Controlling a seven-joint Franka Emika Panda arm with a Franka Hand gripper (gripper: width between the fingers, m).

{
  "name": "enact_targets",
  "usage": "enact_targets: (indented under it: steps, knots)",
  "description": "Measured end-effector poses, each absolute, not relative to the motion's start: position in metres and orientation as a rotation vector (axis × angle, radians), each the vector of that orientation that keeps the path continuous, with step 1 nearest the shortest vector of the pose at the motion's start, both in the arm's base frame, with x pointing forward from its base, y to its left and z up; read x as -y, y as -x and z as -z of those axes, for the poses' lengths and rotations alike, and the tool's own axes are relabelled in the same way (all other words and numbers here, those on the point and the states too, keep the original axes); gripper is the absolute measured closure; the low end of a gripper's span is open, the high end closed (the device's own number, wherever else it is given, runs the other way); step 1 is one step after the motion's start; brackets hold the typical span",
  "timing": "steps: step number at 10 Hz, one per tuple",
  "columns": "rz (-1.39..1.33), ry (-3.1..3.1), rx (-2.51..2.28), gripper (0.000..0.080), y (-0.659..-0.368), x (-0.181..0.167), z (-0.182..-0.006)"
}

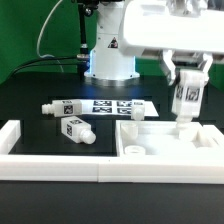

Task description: Assemble one leg

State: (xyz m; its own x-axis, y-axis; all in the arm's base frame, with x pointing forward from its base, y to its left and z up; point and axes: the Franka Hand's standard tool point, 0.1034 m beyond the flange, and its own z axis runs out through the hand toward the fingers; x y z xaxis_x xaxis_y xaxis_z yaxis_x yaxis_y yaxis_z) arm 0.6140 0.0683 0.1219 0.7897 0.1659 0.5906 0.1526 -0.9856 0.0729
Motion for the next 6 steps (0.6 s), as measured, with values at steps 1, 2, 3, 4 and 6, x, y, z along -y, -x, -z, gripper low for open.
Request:
enact_targets:
  steps: [1, 2, 3, 4, 6]
  knots:
    - [-0.996, -2.945, -0.262, 0.0512, -0.617, -0.069, -0.127]
    - [-0.984, -2.953, -0.260, 0.0512, -0.616, -0.071, -0.124]
    - [-0.947, -2.977, -0.278, 0.0512, -0.616, -0.085, -0.119]
    - [-0.953, -2.980, -0.289, 0.0512, -0.620, -0.091, -0.121]
    - [-0.951, -2.989, -0.310, 0.0512, -0.620, -0.102, -0.112]
